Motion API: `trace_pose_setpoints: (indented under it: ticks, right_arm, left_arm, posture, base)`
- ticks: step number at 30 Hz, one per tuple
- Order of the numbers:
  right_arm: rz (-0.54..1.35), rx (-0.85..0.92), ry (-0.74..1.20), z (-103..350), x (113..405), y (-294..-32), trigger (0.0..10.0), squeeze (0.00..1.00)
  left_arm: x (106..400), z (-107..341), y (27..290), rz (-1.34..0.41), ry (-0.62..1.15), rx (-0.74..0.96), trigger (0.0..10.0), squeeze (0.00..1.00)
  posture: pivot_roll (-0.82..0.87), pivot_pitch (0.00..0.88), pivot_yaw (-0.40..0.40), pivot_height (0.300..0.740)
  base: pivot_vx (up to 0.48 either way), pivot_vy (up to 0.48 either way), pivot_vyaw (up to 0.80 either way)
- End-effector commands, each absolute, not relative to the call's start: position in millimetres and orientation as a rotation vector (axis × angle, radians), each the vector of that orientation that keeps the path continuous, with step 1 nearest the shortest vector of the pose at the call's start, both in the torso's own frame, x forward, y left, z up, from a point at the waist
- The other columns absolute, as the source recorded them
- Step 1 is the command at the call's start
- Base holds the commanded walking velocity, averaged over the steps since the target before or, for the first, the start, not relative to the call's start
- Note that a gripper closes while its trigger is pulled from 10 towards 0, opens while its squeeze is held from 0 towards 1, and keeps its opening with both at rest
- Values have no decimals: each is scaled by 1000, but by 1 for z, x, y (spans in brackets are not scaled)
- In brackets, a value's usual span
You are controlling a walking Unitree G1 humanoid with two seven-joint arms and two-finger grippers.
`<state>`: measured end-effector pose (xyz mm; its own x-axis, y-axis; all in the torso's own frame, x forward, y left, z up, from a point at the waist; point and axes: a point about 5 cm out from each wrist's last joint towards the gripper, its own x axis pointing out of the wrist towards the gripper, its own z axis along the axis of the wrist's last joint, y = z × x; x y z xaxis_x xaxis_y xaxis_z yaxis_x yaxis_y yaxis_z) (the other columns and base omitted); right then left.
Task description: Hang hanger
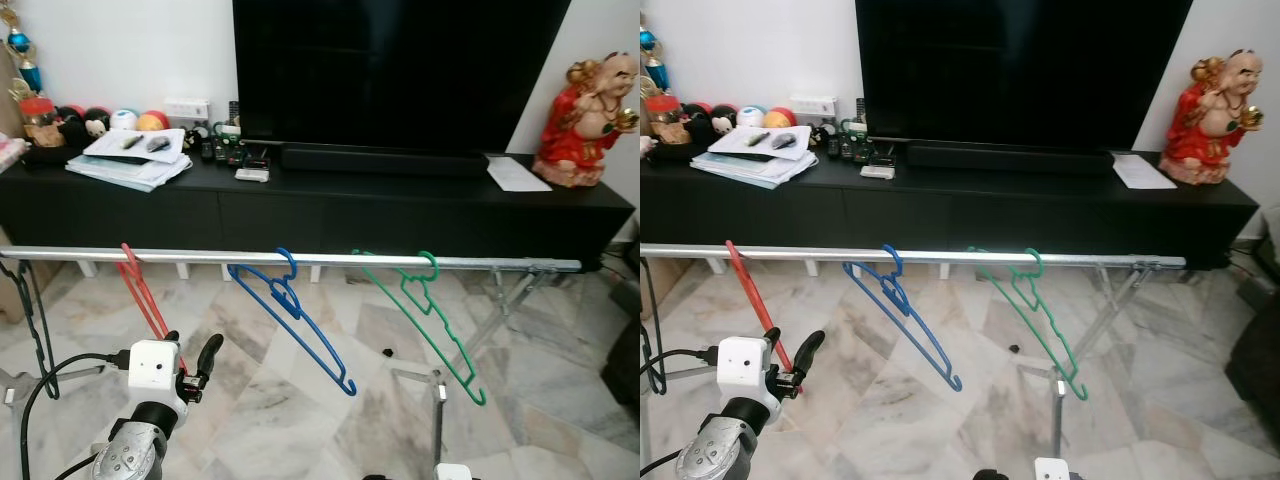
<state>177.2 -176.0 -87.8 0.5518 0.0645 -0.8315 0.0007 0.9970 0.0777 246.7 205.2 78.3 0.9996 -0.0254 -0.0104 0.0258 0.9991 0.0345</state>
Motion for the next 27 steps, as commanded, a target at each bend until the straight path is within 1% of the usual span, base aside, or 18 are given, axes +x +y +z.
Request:
trace_pose_setpoints:
  ticks: [1,5,15,27]
  right_arm:
    - [42,70,984,-87,179,-176,10000,0]
    - [44,73,985,-87,179,-176,10000,0]
    - [38,95,984,-87,179,-175,10000,0]
    - [61,81,980,-86,181,-175,10000,0]
  left_arm:
    - [247,80,203,-36,11,49,10000,0]
    - [247,81,202,-42,11,51,10000,0]
    - [247,81,201,-46,13,58,10000,0]
    - [249,82,199,-48,14,59,10000,0]
  posture:
    - [181,11,-72,740]
    - [181,15,-73,740]
    - [180,25,-73,740]
    - [179,25,-76,740]
  base:
    - [0,0,0]
    - [0,-284,0]
    - [0,-407,0]
    - [0,-410,0]
